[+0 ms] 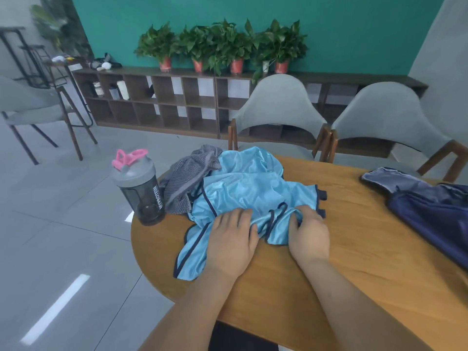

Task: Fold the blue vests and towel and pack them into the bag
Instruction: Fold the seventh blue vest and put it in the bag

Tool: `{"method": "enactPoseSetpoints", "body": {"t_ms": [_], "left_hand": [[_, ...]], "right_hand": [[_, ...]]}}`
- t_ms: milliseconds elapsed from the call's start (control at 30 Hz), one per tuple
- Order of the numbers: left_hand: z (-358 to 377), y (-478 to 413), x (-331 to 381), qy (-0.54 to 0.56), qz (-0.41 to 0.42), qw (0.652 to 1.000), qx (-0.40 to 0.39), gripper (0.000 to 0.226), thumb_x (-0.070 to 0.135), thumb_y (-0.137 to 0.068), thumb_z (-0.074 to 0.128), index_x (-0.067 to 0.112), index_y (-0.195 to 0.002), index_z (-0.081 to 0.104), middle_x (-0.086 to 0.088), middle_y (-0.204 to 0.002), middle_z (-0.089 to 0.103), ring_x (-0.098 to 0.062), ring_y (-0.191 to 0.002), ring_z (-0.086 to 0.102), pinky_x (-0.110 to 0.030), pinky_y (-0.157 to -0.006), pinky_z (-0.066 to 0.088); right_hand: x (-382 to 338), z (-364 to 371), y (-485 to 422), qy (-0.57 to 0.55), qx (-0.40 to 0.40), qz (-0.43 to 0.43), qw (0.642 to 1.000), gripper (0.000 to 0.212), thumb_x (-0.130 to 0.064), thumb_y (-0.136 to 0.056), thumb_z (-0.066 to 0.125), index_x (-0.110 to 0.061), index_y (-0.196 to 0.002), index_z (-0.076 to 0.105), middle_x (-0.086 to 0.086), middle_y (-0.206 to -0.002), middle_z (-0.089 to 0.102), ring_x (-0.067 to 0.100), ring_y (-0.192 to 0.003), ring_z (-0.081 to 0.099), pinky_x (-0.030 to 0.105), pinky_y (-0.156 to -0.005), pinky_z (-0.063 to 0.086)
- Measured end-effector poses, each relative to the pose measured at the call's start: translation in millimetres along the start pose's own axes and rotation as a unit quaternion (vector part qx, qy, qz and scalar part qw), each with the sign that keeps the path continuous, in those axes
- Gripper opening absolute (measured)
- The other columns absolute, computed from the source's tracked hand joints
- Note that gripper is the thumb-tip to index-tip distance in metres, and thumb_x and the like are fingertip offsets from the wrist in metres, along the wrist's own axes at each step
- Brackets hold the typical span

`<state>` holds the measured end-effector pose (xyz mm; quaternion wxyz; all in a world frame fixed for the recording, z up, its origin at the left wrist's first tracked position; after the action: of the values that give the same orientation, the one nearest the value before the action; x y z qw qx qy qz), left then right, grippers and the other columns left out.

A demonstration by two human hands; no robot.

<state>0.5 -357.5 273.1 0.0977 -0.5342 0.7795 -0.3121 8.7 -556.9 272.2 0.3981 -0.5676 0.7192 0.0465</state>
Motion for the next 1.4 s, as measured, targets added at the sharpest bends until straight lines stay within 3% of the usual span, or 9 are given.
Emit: {"method": "enactPoseSetpoints", "body": {"t_ms": [233, 467, 600, 733, 833, 933, 1000, 1200, 1400], "left_hand": [[-0.6, 7.8, -2.8, -0.028, -0.031, 0.999, -0.029, 0.053, 0.057, -0.104, 0.047, 0.016, -0.134, 0.06, -0.002, -0.127, 0.066, -0.024, -0.115, 0.062, -0.042, -0.1, 0.049], [1.1, 11.3, 3.0, -0.035, 0.056, 0.997, -0.044, 0.05, 0.06, -0.102, 0.051, 0.021, -0.131, 0.063, 0.002, -0.124, 0.068, -0.022, -0.112, 0.064, -0.04, -0.099, 0.051], [2.4, 14.2, 18.2, -0.067, 0.055, 0.996, -0.027, 0.041, 0.05, -0.104, 0.05, 0.02, -0.126, 0.066, 0.001, -0.12, 0.068, -0.023, -0.109, 0.065, -0.04, -0.095, 0.052], [3.7, 17.7, 30.0, -0.016, 0.027, 0.999, -0.016, 0.032, 0.04, -0.108, 0.049, 0.019, -0.123, 0.068, 0.002, -0.116, 0.07, -0.022, -0.103, 0.066, -0.039, -0.089, 0.055], [-3.3, 20.4, 31.3, 0.01, 0.028, 1.0, 0.007, 0.029, 0.031, -0.108, 0.045, 0.019, -0.119, 0.069, 0.004, -0.111, 0.07, -0.02, -0.098, 0.066, -0.037, -0.085, 0.052], [-6.2, 22.9, 30.0, 0.051, 0.024, 0.998, -0.036, 0.031, 0.038, -0.107, 0.051, 0.023, -0.132, 0.063, 0.009, -0.124, 0.066, -0.014, -0.113, 0.061, -0.034, -0.095, 0.051], [-4.9, 23.6, 28.3, 0.076, 0.015, 0.994, -0.073, 0.041, 0.046, -0.104, 0.056, 0.025, -0.139, 0.058, 0.011, -0.132, 0.06, -0.01, -0.121, 0.055, -0.032, -0.1, 0.05], [-4.4, 22.1, 22.5, 0.047, -0.003, 0.999, -0.01, 0.02, 0.023, -0.1, 0.067, 0.017, -0.118, 0.073, 0.005, -0.104, 0.061, -0.017, -0.091, 0.06, -0.039, -0.078, 0.056], [-14.2, 13.7, 17.0, 0.121, -0.113, 0.984, 0.065, 0.015, 0.022, -0.108, 0.054, 0.014, -0.115, 0.064, 0.001, -0.109, 0.06, -0.024, -0.078, 0.063, -0.04, -0.062, 0.054]], "right_hand": [[22.2, -17.0, 8.5, 0.053, -0.03, 0.025, 0.998, 0.03, -0.03, -0.098, 0.06, -0.016, -0.123, 0.069, 0.003, -0.113, 0.067, 0.027, -0.111, 0.06, 0.047, -0.108, 0.043], [77.4, -73.7, 10.5, 0.212, -0.03, -0.03, 0.976, 0.037, -0.034, -0.094, 0.059, -0.021, -0.128, 0.067, 0.001, -0.122, 0.069, 0.024, -0.116, 0.063, 0.048, -0.125, 0.027], [85.8, -91.4, 20.5, 0.229, -0.056, -0.08, 0.969, 0.063, -0.043, -0.083, 0.071, -0.025, -0.141, 0.056, 0.002, -0.14, 0.055, 0.03, -0.135, 0.048, 0.05, -0.117, 0.037], [79.9, -92.2, 25.3, 0.137, -0.111, -0.157, 0.972, 0.045, -0.035, -0.087, 0.077, -0.034, -0.131, 0.067, -0.014, -0.129, 0.062, 0.017, -0.123, 0.055, 0.038, -0.099, 0.048], [82.0, -101.3, 24.8, 0.057, -0.093, -0.068, 0.992, 0.032, -0.025, -0.096, 0.069, -0.028, -0.128, 0.07, -0.009, -0.12, 0.069, 0.018, -0.116, 0.061, 0.028, -0.087, 0.044], [85.1, -116.2, 19.9, -0.073, -0.056, 0.061, 0.994, 0.012, -0.022, -0.105, 0.055, -0.024, -0.108, 0.066, -0.002, -0.088, 0.068, 0.026, -0.088, 0.063, 0.035, -0.073, 0.041], [87.1, -122.4, 18.2, -0.123, -0.021, 0.104, 0.987, 0.015, -0.021, -0.108, 0.049, -0.023, -0.1, 0.062, -0.002, -0.083, 0.064, 0.017, -0.077, 0.057, 0.036, -0.068, 0.04], [82.1, -125.4, 20.4, -0.144, 0.015, 0.119, 0.982, 0.014, -0.017, -0.108, 0.046, -0.023, -0.105, 0.059, -0.008, -0.085, 0.062, 0.005, -0.078, 0.054, 0.036, -0.07, 0.036], [85.2, -129.4, 19.4, -0.161, 0.072, 0.139, 0.974, 0.017, -0.02, -0.109, 0.043, -0.02, -0.1, 0.057, -0.004, -0.084, 0.06, 0.001, -0.075, 0.051, 0.02, -0.061, 0.035]]}}
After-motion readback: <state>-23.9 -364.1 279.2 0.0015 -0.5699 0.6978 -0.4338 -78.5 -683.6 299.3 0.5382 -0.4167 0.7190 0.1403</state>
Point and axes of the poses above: each hand's wrist, its own y-axis away from the middle knuckle, its own z-axis out of the palm, x = y × z, the point moved 2 cm from there along -y, towards the middle knuckle
